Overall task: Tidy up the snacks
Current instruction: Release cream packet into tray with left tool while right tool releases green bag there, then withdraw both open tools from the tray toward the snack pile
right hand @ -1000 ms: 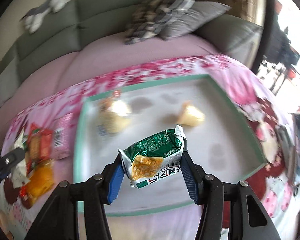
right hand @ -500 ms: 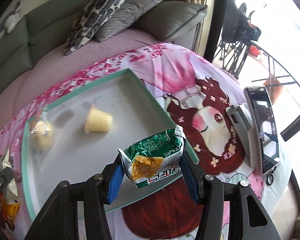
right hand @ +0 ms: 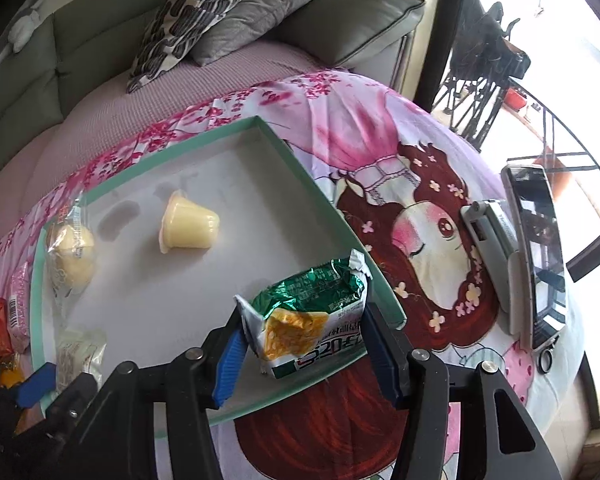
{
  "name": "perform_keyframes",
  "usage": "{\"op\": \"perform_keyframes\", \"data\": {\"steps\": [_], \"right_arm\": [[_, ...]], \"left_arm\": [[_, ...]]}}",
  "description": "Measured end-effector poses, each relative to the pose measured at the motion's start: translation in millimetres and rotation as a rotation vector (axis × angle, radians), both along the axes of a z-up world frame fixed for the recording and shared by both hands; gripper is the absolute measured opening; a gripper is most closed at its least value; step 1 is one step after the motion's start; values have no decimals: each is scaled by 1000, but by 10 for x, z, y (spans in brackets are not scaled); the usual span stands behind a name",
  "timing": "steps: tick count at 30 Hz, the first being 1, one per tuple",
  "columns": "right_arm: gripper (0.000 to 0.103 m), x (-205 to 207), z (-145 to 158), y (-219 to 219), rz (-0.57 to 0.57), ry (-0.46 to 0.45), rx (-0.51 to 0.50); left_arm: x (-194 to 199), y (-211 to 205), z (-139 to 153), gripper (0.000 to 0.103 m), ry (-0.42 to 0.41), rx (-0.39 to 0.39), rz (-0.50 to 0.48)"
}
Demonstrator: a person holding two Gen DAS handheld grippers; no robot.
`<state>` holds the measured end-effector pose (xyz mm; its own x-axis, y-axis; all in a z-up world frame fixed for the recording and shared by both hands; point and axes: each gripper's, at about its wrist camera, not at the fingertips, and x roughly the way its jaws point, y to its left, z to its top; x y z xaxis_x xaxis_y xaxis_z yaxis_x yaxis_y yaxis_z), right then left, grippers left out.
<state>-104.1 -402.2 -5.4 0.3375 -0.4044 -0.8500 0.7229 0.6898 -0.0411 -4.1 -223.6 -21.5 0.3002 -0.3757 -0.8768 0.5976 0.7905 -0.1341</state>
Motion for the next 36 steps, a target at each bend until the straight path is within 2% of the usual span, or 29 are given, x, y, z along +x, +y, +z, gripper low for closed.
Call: {"op": "perform_keyframes", "data": {"steps": [2, 3, 7, 9, 10, 13, 16, 22, 27, 36], "right_arm": [[76, -4, 19, 5, 2, -17, 2], [79, -4, 28, 8, 3, -22, 4], [83, 8, 57, 42, 22, -38, -6], [97, 19, 64, 60, 33, -50, -8], [103, 24, 71, 73, 39, -58, -11], [103, 40, 97, 108, 55, -75, -11], [103, 55, 106, 122, 61, -83, -6], [103, 105, 111, 187, 88, -70, -25], [103, 139, 130, 248, 118, -115, 30], [103, 252, 184, 503, 184, -151, 42]], "left_arm": [[-6, 31, 45, 74, -9, -18, 13], [-8, 51, 64, 79, -14, -28, 23], [30, 139, 182, 85, -41, -60, 59], [55, 199, 232, 92, -58, -73, 84], [70, 237, 261, 93, -70, -80, 100], [132, 282, 312, 93, -93, -95, 132], [185, 371, 362, 98, -111, -114, 168], [277, 554, 399, 99, -114, -151, 221], [306, 667, 421, 99, -133, -141, 254], [391, 1000, 524, 99, -181, -83, 333]]}}
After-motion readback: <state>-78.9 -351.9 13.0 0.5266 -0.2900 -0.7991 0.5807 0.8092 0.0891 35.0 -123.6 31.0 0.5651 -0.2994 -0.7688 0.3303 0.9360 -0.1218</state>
